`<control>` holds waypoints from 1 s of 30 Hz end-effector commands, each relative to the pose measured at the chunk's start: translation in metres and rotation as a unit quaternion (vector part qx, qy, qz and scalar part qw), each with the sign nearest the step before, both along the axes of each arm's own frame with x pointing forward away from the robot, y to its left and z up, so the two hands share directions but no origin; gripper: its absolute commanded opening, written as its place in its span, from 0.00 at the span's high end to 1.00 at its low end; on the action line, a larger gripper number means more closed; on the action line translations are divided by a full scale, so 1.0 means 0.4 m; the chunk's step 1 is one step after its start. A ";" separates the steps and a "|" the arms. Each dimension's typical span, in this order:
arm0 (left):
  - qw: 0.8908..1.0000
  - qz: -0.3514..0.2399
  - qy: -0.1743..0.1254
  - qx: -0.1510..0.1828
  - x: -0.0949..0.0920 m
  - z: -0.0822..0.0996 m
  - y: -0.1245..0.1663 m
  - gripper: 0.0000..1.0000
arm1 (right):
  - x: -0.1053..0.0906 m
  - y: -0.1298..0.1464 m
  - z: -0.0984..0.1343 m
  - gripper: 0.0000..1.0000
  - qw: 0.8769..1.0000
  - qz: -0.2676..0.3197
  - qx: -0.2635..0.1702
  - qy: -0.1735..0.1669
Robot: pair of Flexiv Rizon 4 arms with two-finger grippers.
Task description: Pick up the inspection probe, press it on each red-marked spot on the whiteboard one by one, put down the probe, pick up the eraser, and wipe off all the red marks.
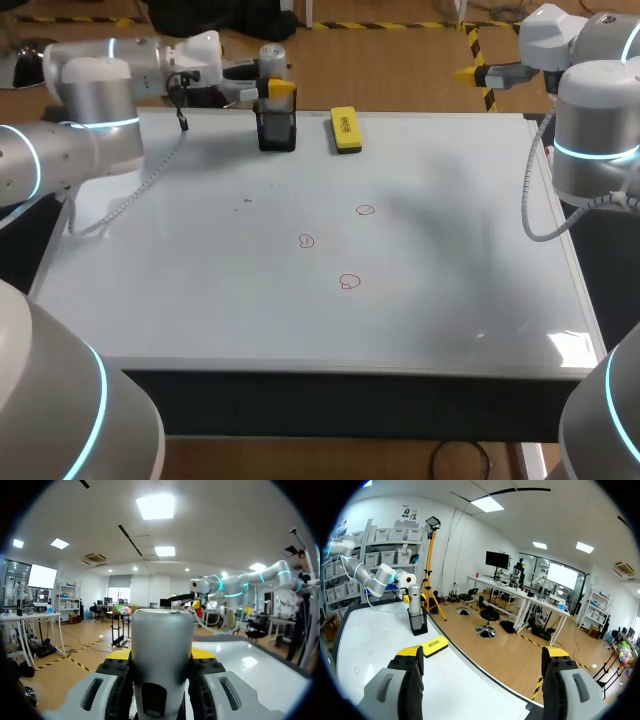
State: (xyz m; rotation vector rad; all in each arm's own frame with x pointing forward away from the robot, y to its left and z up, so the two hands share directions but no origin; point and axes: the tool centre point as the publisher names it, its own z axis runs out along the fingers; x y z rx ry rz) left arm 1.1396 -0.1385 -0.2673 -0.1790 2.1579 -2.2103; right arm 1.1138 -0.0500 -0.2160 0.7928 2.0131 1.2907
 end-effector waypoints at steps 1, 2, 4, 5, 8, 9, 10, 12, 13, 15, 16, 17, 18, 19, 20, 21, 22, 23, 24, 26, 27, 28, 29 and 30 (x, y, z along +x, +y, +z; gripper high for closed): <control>1.000 0.004 -0.010 -0.004 -0.011 0.034 0.008 1.00 | 0.000 0.000 0.000 0.00 1.000 0.000 0.000 0.000; 1.000 0.004 -0.017 -0.001 -0.011 0.043 0.008 1.00 | 0.000 0.000 0.000 0.00 1.000 0.000 0.000 0.000; 1.000 0.005 -0.030 0.001 -0.012 0.065 0.010 1.00 | 0.000 0.000 0.000 0.00 1.000 0.000 0.000 0.000; 1.000 0.007 -0.030 0.000 -0.011 0.075 0.011 1.00 | 0.000 0.000 0.000 0.00 1.000 0.000 0.000 0.000; 0.999 0.009 -0.031 0.003 -0.004 0.096 0.012 1.00 | 0.000 0.000 0.000 0.00 1.000 0.000 0.000 0.000; 1.000 0.009 -0.029 0.000 -0.002 0.101 0.013 1.00 | 0.000 0.000 0.000 0.00 1.000 0.000 0.000 0.000; 1.000 0.009 -0.028 0.002 0.000 0.109 0.013 1.00 | 0.000 0.000 0.000 0.00 1.000 0.000 0.000 0.000; 0.999 0.020 -0.026 0.001 0.004 0.120 0.015 1.00 | 0.000 0.000 0.000 0.00 1.000 0.000 0.000 0.000; 1.000 0.015 -0.025 -0.005 0.008 0.129 0.016 1.00 | 0.000 0.000 0.000 0.00 1.000 0.000 0.000 0.000; 0.999 0.017 -0.027 -0.004 0.013 0.144 0.017 1.00 | 0.000 0.000 0.000 0.00 1.000 0.000 0.000 0.000; 0.999 0.017 -0.029 -0.004 0.013 0.149 0.017 1.00 | 0.000 0.000 0.000 0.00 1.000 0.000 0.000 0.000; 0.999 0.016 -0.029 -0.005 0.014 0.158 0.018 1.00 | 0.000 0.000 0.000 0.00 1.000 0.000 0.000 0.000; 0.999 0.018 -0.032 -0.006 0.015 0.171 0.019 1.00 | 0.000 0.000 0.000 0.00 1.000 0.000 0.000 0.000; 0.999 0.018 -0.033 -0.007 0.015 0.176 0.019 1.00 | 0.000 0.000 0.000 0.00 1.000 0.000 0.000 0.000; 0.999 0.019 -0.034 -0.009 0.016 0.190 0.020 1.00 | 0.000 0.000 0.000 0.00 1.000 0.000 0.000 0.000; 0.999 0.019 -0.033 -0.016 0.015 0.200 0.021 1.00 | 0.000 0.000 0.000 0.00 1.000 0.000 0.000 0.000; 0.999 0.019 -0.033 -0.018 0.014 0.210 0.021 1.00 | 0.000 0.000 0.000 0.00 1.000 0.000 0.000 0.000; 0.999 0.019 -0.028 -0.018 0.014 0.220 0.021 1.00 | 0.000 0.000 0.000 0.00 1.000 0.000 0.000 0.000; 0.999 0.017 -0.028 -0.027 0.013 0.232 0.022 1.00 | 0.000 0.000 0.000 0.00 1.000 0.000 0.000 0.000; 0.999 0.021 -0.028 -0.027 0.008 0.256 0.027 1.00 | 0.000 0.000 0.000 0.00 1.000 0.000 0.000 0.000; 0.999 0.021 -0.023 -0.035 0.007 0.267 0.031 1.00 | 0.000 0.000 0.000 0.00 1.000 0.000 0.000 0.000; 0.999 0.022 -0.027 -0.032 0.003 0.278 0.036 1.00 | 0.000 0.000 0.000 0.00 1.000 0.000 0.000 0.000; 0.999 0.023 -0.025 -0.029 0.001 0.286 0.040 1.00 | 0.000 0.000 0.000 0.00 1.000 0.000 0.000 0.000; 0.999 0.022 -0.022 -0.035 -0.003 0.295 0.047 1.00 | 0.000 0.000 0.000 0.00 1.000 0.000 0.000 0.000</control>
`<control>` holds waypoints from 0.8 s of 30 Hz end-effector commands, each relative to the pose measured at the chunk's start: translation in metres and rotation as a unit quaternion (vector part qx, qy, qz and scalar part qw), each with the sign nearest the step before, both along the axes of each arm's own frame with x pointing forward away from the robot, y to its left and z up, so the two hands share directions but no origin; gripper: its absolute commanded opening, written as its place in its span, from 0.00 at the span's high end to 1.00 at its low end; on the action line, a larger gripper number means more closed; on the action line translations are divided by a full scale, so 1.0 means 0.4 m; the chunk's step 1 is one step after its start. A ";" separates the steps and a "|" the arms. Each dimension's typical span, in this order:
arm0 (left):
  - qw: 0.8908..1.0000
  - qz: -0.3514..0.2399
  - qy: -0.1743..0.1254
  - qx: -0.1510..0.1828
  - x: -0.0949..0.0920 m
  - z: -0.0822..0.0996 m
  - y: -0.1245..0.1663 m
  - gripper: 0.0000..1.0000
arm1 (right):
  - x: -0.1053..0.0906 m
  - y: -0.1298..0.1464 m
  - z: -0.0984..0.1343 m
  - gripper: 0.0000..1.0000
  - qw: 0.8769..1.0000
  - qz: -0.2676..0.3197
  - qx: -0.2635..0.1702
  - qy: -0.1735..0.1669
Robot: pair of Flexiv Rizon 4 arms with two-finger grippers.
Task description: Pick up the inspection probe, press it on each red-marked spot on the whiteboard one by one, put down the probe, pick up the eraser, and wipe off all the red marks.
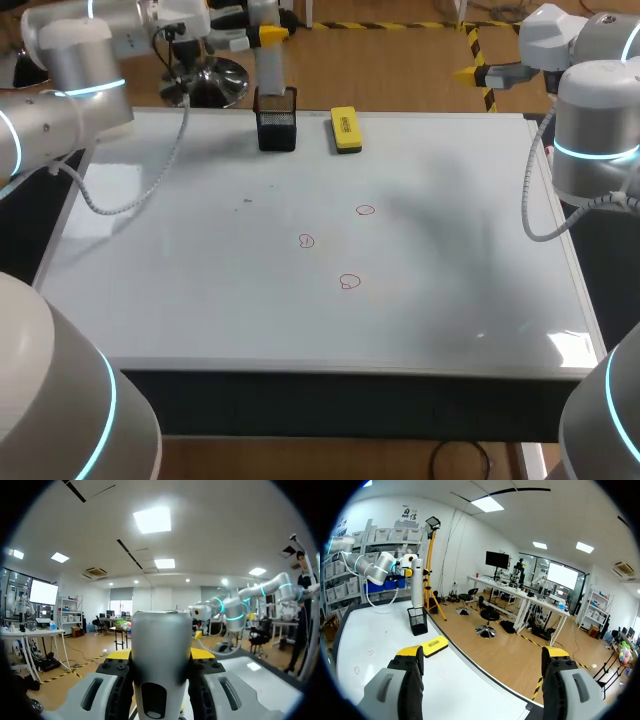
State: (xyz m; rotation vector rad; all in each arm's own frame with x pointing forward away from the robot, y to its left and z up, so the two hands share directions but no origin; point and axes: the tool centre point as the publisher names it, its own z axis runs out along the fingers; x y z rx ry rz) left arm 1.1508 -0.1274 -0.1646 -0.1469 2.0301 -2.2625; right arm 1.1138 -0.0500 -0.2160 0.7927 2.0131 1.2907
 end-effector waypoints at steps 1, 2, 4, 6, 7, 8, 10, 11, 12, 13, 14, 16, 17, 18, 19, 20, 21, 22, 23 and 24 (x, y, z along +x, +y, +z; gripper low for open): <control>1.000 0.009 0.004 0.006 -0.036 0.047 0.025 1.00 | 0.000 0.000 0.000 0.00 1.000 0.000 0.000 0.000; 1.000 0.010 0.001 0.011 -0.042 0.053 0.033 1.00 | 0.000 0.000 0.000 0.00 1.000 0.000 0.000 0.000; 1.000 0.006 0.005 0.007 -0.053 0.062 0.051 1.00 | 0.000 0.000 0.000 0.00 1.000 0.000 0.000 0.000; 1.000 -0.002 0.002 0.010 -0.067 0.067 0.070 1.00 | 0.000 0.000 0.000 0.00 1.000 0.000 0.000 0.000; 1.000 -0.009 0.005 0.007 -0.074 0.068 0.079 1.00 | 0.000 0.000 0.000 0.00 1.000 0.000 0.000 0.000; 1.000 -0.011 0.003 0.010 -0.080 0.066 0.087 1.00 | 0.000 0.000 0.000 0.00 1.000 0.000 0.000 0.000; 1.000 -0.012 0.004 0.011 -0.090 0.062 0.104 1.00 | 0.000 0.000 0.000 0.00 1.000 0.000 0.000 0.000; 1.000 -0.010 0.002 0.015 -0.096 0.060 0.112 1.00 | 0.000 0.000 0.000 0.00 1.000 0.000 0.000 0.000; 1.000 -0.009 0.002 0.015 -0.103 0.059 0.121 1.00 | 0.000 0.000 0.000 0.00 1.000 0.000 0.000 0.000; 1.000 -0.009 0.001 0.016 -0.111 0.058 0.129 1.00 | 0.000 0.000 0.000 0.00 1.000 0.000 0.000 0.000; 1.000 -0.008 0.000 0.017 -0.118 0.056 0.138 1.00 | 0.000 0.000 0.000 0.00 1.000 0.000 0.000 0.000; 1.000 -0.008 -0.001 0.015 -0.136 0.052 0.156 1.00 | 0.000 0.000 0.000 0.00 1.000 0.000 0.000 0.000; 1.000 -0.009 -0.002 0.016 -0.144 0.049 0.164 1.00 | 0.000 0.000 0.000 0.00 1.000 0.000 0.000 0.000; 1.000 -0.011 -0.001 0.016 -0.152 0.044 0.173 1.00 | 0.000 0.000 0.000 0.00 1.000 0.000 0.000 0.000; 1.000 -0.016 0.003 0.012 -0.159 0.038 0.183 1.00 | 0.000 0.000 0.000 0.00 1.000 0.000 0.000 0.000; 1.000 -0.020 0.002 0.022 -0.167 0.027 0.192 1.00 | 0.000 0.000 0.000 0.00 1.000 0.000 0.000 0.000; 1.000 -0.021 0.004 0.020 -0.173 0.017 0.202 1.00 | 0.000 0.000 0.000 0.00 1.000 0.000 0.000 0.000; 1.000 -0.023 0.009 0.017 -0.179 0.008 0.213 1.00 | 0.000 0.000 0.000 0.00 1.000 0.000 0.000 0.000; 0.999 -0.021 0.008 0.025 -0.186 0.000 0.223 1.00 | 0.000 0.000 0.000 0.00 1.000 0.000 0.000 0.000; 0.999 -0.022 0.008 0.027 -0.192 -0.007 0.232 1.00 | 0.000 0.000 0.000 0.00 1.000 0.000 0.000 0.000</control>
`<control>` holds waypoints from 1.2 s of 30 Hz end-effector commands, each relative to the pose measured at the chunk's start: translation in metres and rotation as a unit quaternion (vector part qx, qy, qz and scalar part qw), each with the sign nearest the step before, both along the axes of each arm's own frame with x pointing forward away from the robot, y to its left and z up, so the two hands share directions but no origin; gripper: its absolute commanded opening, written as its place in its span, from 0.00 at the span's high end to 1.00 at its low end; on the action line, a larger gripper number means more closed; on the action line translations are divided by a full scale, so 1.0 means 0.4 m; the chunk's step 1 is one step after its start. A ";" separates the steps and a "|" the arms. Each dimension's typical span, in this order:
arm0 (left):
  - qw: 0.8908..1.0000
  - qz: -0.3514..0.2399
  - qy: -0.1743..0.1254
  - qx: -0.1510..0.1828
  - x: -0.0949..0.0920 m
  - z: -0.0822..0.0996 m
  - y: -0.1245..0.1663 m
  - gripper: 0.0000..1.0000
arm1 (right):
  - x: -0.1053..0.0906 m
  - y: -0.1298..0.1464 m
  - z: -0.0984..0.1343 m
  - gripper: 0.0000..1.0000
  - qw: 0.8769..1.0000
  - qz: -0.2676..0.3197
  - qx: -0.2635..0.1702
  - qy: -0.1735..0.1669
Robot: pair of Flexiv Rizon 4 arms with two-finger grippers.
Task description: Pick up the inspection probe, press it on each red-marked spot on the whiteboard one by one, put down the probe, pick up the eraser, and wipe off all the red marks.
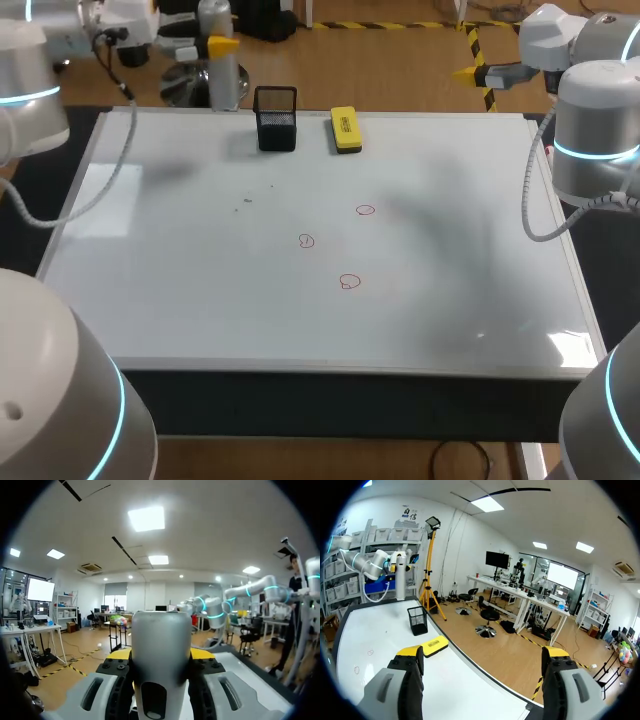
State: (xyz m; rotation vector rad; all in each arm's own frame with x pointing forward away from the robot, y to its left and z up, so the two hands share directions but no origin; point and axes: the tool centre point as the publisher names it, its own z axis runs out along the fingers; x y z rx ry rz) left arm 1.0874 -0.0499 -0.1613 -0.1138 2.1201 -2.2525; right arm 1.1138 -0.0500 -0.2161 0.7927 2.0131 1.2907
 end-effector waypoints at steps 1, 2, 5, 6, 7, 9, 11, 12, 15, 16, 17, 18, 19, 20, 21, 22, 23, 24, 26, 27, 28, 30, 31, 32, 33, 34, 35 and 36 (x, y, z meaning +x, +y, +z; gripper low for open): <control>1.000 0.007 0.000 0.006 -0.039 -0.022 0.048 1.00 | 0.000 0.000 0.000 0.00 1.000 0.000 0.000 0.000; 1.000 0.011 0.000 0.009 -0.044 -0.027 0.059 1.00 | 0.000 0.000 0.000 0.00 1.000 0.000 0.000 0.000; 1.000 0.016 0.002 0.011 -0.055 -0.046 0.089 1.00 | 0.000 0.000 0.000 0.00 1.000 0.000 0.000 0.000; 1.000 0.020 0.005 0.011 -0.058 -0.055 0.099 1.00 | 0.000 0.000 0.000 0.00 1.000 0.000 0.000 0.000; 1.000 0.026 0.009 0.013 -0.059 -0.066 0.107 1.00 | 0.000 0.000 0.000 0.00 1.000 0.000 0.000 0.000; 0.999 0.033 0.015 0.006 -0.061 -0.079 0.118 1.00 | 0.000 0.000 0.000 0.00 1.000 0.000 0.000 0.000; 0.999 0.038 0.017 0.004 -0.061 -0.085 0.124 1.00 | 0.000 0.000 0.000 0.00 1.000 0.000 0.000 0.000; 0.999 0.039 0.017 0.002 -0.062 -0.086 0.125 1.00 | 0.000 0.000 0.000 0.00 1.000 0.000 0.000 0.000; 0.999 0.041 0.020 -0.002 -0.069 -0.095 0.125 1.00 | 0.000 0.000 0.000 0.00 1.000 0.000 0.000 0.000; 0.999 0.041 0.023 -0.003 -0.070 -0.098 0.125 1.00 | 0.000 0.000 0.000 0.00 1.000 0.000 0.000 0.000; 0.999 0.039 0.024 -0.004 -0.073 -0.102 0.124 1.00 | 0.000 0.000 0.000 0.00 1.000 0.000 0.000 0.000; 0.999 0.039 0.027 -0.003 -0.076 -0.110 0.123 1.00 | 0.000 0.000 0.000 0.00 1.000 0.000 0.000 0.000; 0.999 0.039 0.030 -0.003 -0.078 -0.115 0.124 1.00 | 0.000 0.000 0.000 0.00 1.000 0.000 0.000 0.000; 0.999 0.040 0.031 -0.001 -0.079 -0.119 0.124 1.00 | 0.000 0.000 0.000 0.00 1.000 0.000 0.000 0.000; 0.999 0.040 0.031 -0.001 -0.080 -0.121 0.124 1.00 | 0.000 0.000 0.000 0.00 1.000 0.000 0.000 0.000; 0.999 0.040 0.031 0.000 -0.080 -0.121 0.125 1.00 | 0.000 0.000 0.000 0.00 1.000 0.000 0.000 0.000; 0.999 0.040 0.031 0.000 -0.080 -0.121 0.125 1.00 | 0.000 0.000 0.000 0.00 1.000 0.000 0.000 0.000; 0.999 0.040 0.031 0.000 -0.080 -0.121 0.125 1.00 | 0.000 0.000 0.000 0.00 1.000 0.000 0.000 0.000; 0.999 0.040 0.031 0.000 -0.080 -0.121 0.125 1.00 | 0.000 0.000 0.000 0.00 1.000 0.000 0.000 0.000; 0.999 0.040 0.031 0.000 -0.080 -0.121 0.125 1.00 | 0.000 0.000 0.000 0.00 1.000 0.000 0.000 0.000; 0.999 0.040 0.031 0.000 -0.080 -0.121 0.125 1.00 | 0.000 0.000 0.000 0.00 1.000 0.000 0.000 0.000; 0.999 0.040 0.031 0.000 -0.080 -0.121 0.125 1.00 | 0.000 0.000 0.000 0.00 1.000 0.000 0.000 0.000; 0.999 0.040 0.031 0.000 -0.080 -0.121 0.125 1.00 | 0.000 0.000 0.000 0.00 1.000 0.000 0.000 0.000; 0.999 0.040 0.031 0.000 -0.080 -0.121 0.125 1.00 | 0.000 0.000 0.000 0.00 1.000 0.000 0.000 0.000; 0.999 0.040 0.031 0.000 -0.080 -0.121 0.125 1.00 | 0.000 0.000 0.000 0.00 1.000 0.000 0.000 0.000; 0.999 0.040 0.031 0.000 -0.080 -0.121 0.125 1.00 | 0.000 0.000 0.000 0.00 1.000 0.000 0.000 0.000; 0.999 0.040 0.031 0.000 -0.080 -0.121 0.125 1.00 | 0.000 0.000 0.000 0.00 1.000 0.000 0.000 0.000; 0.999 0.040 0.031 0.000 -0.080 -0.121 0.125 1.00 | 0.000 0.000 0.000 0.00 1.000 0.000 0.000 0.000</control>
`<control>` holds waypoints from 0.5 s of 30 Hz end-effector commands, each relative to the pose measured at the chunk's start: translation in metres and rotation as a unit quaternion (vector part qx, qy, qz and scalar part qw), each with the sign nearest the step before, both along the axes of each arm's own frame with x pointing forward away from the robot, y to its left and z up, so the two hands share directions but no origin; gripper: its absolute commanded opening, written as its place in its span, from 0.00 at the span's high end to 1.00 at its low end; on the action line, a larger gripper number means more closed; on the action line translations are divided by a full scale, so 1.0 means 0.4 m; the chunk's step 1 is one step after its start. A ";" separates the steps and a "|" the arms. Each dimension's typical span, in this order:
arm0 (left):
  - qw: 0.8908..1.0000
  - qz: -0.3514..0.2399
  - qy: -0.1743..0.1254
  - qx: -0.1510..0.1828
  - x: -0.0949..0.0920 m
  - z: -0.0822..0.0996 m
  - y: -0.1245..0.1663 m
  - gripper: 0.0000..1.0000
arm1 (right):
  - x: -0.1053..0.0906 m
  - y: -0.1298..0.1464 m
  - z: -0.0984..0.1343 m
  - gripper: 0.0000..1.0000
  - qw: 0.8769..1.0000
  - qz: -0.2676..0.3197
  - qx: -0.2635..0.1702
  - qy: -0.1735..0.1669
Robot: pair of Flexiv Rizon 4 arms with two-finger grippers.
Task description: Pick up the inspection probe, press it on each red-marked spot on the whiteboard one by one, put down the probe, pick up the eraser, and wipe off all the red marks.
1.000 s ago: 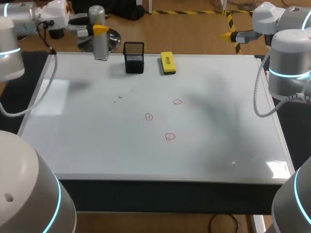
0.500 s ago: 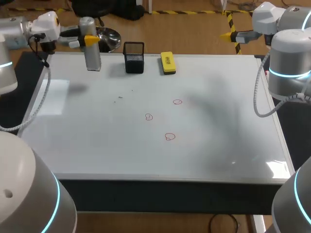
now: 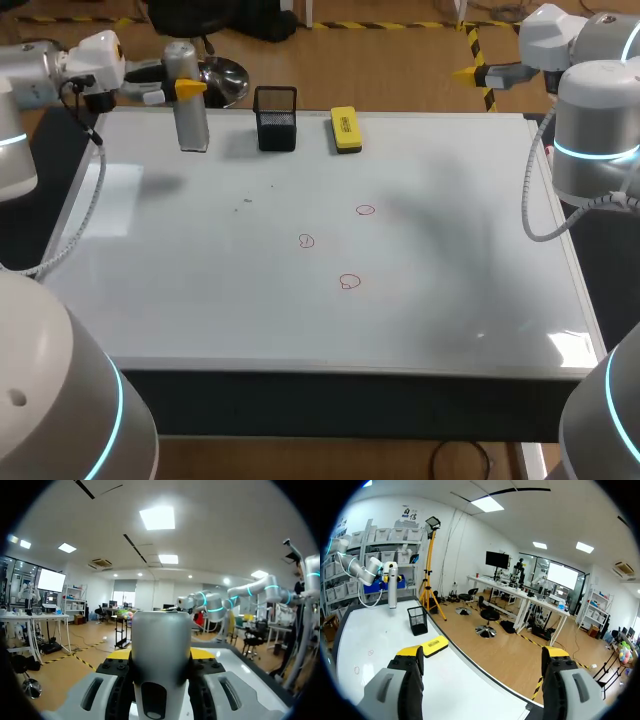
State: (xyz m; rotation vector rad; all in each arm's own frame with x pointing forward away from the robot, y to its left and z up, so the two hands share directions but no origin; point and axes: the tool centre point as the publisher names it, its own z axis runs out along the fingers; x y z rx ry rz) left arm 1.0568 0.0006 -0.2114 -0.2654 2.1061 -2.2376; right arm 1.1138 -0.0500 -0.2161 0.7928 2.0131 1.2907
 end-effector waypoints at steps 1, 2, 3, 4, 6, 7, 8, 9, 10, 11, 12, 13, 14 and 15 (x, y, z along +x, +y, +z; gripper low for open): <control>1.000 0.003 -0.001 0.001 -0.004 0.004 -0.001 1.00 | 0.000 0.000 0.000 0.00 1.000 0.000 0.000 0.000; 1.000 0.003 -0.001 0.001 -0.004 0.004 -0.001 1.00 | 0.000 0.000 0.000 0.00 1.000 0.000 0.000 0.000; 1.000 0.003 -0.001 0.001 -0.004 0.004 -0.001 1.00 | 0.000 0.000 0.000 0.00 1.000 0.000 0.000 0.000; 1.000 0.003 -0.001 0.001 -0.004 0.004 -0.001 1.00 | 0.000 0.000 0.000 0.00 1.000 0.000 0.000 0.000; 1.000 0.003 -0.001 0.001 -0.004 0.004 -0.001 1.00 | 0.000 0.000 0.000 0.00 1.000 0.000 0.000 0.000; 1.000 0.003 -0.001 0.001 -0.004 0.004 -0.001 1.00 | 0.000 0.000 0.000 0.00 1.000 0.000 0.000 0.000; 1.000 0.003 -0.001 0.001 -0.004 0.004 -0.001 1.00 | 0.000 0.000 0.000 0.00 1.000 0.000 0.000 0.000; 1.000 0.003 -0.001 0.001 -0.004 0.004 -0.001 1.00 | 0.000 0.000 0.000 0.00 1.000 0.000 0.000 0.000; 1.000 0.003 -0.001 0.001 -0.004 0.004 -0.001 1.00 | 0.000 0.000 0.000 0.00 1.000 0.000 0.000 0.000; 1.000 0.003 -0.001 0.001 -0.004 0.004 -0.001 1.00 | 0.000 0.000 0.000 0.00 1.000 0.000 0.000 0.000; 1.000 0.003 -0.001 0.001 -0.004 0.004 -0.001 1.00 | 0.010 0.003 0.000 0.00 1.000 0.016 0.013 -0.002; 1.000 0.003 -0.001 0.001 -0.004 0.004 -0.001 1.00 | 0.020 0.008 0.000 0.00 1.000 0.030 0.006 0.003; 1.000 0.003 -0.001 0.001 -0.004 0.004 -0.001 1.00 | 0.030 0.013 -0.001 0.00 0.999 0.044 0.000 0.004; 1.000 0.003 -0.001 0.001 -0.004 0.004 -0.001 1.00 | 0.040 0.018 0.001 0.00 0.998 0.055 0.010 0.000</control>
